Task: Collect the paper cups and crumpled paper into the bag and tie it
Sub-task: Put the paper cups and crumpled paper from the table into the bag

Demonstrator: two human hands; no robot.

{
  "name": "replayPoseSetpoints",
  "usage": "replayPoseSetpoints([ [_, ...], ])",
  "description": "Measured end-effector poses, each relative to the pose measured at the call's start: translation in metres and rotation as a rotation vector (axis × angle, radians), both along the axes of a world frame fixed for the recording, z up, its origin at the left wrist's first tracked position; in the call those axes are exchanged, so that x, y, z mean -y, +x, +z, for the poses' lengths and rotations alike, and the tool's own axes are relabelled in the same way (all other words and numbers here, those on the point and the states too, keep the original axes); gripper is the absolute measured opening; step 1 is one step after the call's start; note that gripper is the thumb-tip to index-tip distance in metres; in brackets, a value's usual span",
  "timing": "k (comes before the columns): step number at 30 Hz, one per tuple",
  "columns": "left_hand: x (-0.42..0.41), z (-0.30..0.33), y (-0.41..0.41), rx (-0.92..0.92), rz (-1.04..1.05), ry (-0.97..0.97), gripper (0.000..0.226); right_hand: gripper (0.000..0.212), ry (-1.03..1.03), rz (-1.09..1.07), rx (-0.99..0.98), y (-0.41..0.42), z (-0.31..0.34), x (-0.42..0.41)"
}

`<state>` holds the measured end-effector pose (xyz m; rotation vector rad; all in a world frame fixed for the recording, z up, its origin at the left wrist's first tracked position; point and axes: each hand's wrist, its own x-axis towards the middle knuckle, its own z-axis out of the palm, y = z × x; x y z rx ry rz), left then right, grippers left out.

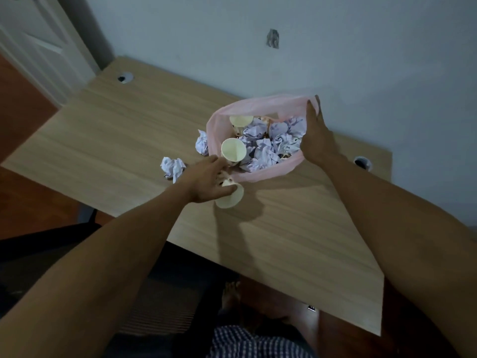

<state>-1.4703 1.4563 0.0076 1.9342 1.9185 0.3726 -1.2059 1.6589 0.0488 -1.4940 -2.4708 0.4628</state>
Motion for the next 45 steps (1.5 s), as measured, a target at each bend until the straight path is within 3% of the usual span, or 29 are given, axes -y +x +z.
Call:
replayPoseSetpoints([
  [5, -0.053, 0.039, 0.029, 0.193, 0.068, 0.308, 0.056, 0.102, -0.02, -0.06, 0.01, 0.001, 0.003, 0.007],
  [8, -0.091, 0.037, 0.052, 0.311, 0.165, 0.229, 0.057, 0.103, -0.019, -0.047, 0.014, 0.005, 0.0, 0.007],
  [12, -0.104, 0.018, 0.064, 0.394, 0.121, 0.1, 0.085, 0.103, -0.009, -0.024, 0.016, 0.005, -0.002, 0.007],
  [18, -0.054, 0.002, 0.022, 0.124, 0.35, 0.368, 0.031, 0.102, 0.006, 0.012, -0.01, 0.003, -0.001, 0.004],
  [20, -0.037, -0.003, -0.004, 0.059, 0.474, 0.323, 0.029, 0.1, -0.003, 0.0, -0.009, -0.001, 0.002, 0.004],
  [25, -0.01, -0.023, -0.053, -0.108, 0.592, -0.031, 0.05, 0.098, -0.017, -0.002, 0.021, -0.009, 0.0, 0.006],
  [28, -0.004, -0.039, -0.062, -0.063, 0.652, -0.219, 0.054, 0.097, -0.016, -0.01, 0.058, -0.01, -0.006, 0.006],
  [31, -0.001, -0.055, -0.062, -0.039, 0.662, -0.276, 0.048, 0.096, -0.027, -0.02, 0.08, -0.01, -0.012, 0.006],
  [35, 0.004, -0.058, -0.052, 0.057, 0.725, -0.157, 0.047, 0.096, -0.042, -0.012, 0.072, -0.009, -0.012, 0.006],
  [38, -0.001, -0.04, -0.036, 0.15, 0.719, 0.118, 0.058, 0.099, -0.035, 0.007, 0.045, -0.008, -0.008, 0.007],
  [41, -0.02, -0.01, -0.007, 0.274, 0.518, 0.376, 0.064, 0.098, -0.047, 0.004, 0.018, -0.01, -0.002, 0.006],
  [45, -0.057, 0.011, 0.036, 0.273, 0.251, 0.33, 0.065, 0.097, -0.061, -0.006, 0.001, -0.012, 0.005, 0.007],
])
